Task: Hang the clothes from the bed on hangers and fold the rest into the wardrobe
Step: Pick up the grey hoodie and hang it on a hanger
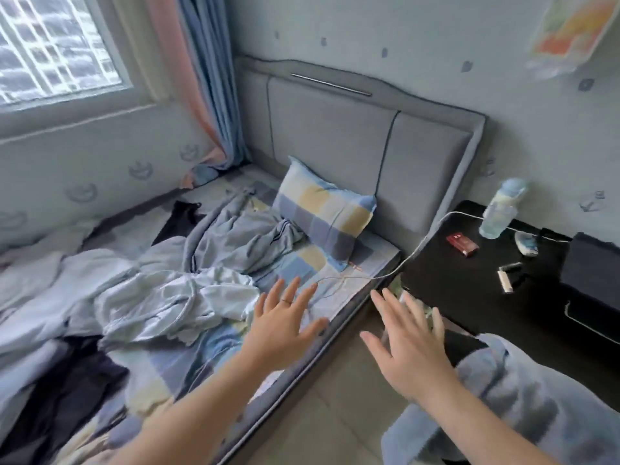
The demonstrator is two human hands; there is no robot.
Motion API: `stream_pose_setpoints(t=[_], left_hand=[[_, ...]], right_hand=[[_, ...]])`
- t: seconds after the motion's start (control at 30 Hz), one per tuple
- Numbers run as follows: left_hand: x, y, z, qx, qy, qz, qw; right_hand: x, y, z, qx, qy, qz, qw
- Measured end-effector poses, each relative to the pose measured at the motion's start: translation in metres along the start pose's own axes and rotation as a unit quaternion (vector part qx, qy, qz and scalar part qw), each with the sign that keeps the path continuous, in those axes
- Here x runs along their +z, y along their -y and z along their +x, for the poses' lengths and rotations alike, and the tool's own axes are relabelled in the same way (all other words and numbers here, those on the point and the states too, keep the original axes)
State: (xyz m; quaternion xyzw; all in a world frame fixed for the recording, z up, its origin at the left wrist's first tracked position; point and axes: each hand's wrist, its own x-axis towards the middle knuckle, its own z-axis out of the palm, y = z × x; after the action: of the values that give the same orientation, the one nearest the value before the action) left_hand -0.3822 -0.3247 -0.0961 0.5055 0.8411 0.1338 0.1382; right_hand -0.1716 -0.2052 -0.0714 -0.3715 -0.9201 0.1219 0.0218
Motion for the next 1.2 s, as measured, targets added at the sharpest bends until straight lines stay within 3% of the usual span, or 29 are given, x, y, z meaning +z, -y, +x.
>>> stream_pose_setpoints(t=[0.33, 0.53, 0.87, 1.2], left_hand=[[-0.037, 0.233, -0.062, -0.134, -0.016, -0.027, 0.990], [-0.040, 0.322, -0.084, -0.199, -0.011, -0.062, 0.978], [-0.039, 0.371, -0.052, -0.254, 0.004, -0.090, 0.963], [-0.041, 0.347, 0.092, -0.278, 0.000, -0.097, 0.956]], right_hand=[[0.083, 0.198, 0.078, -0.093, 0.102, -0.009, 0.990], [0.116, 0.270, 0.119, -0.113, 0.176, -0.028, 0.978], [0.147, 0.300, 0.204, -0.132, 0.209, -0.054, 0.968], [0.136, 0.234, 0.340, -0.146, 0.224, -0.041, 0.963]])
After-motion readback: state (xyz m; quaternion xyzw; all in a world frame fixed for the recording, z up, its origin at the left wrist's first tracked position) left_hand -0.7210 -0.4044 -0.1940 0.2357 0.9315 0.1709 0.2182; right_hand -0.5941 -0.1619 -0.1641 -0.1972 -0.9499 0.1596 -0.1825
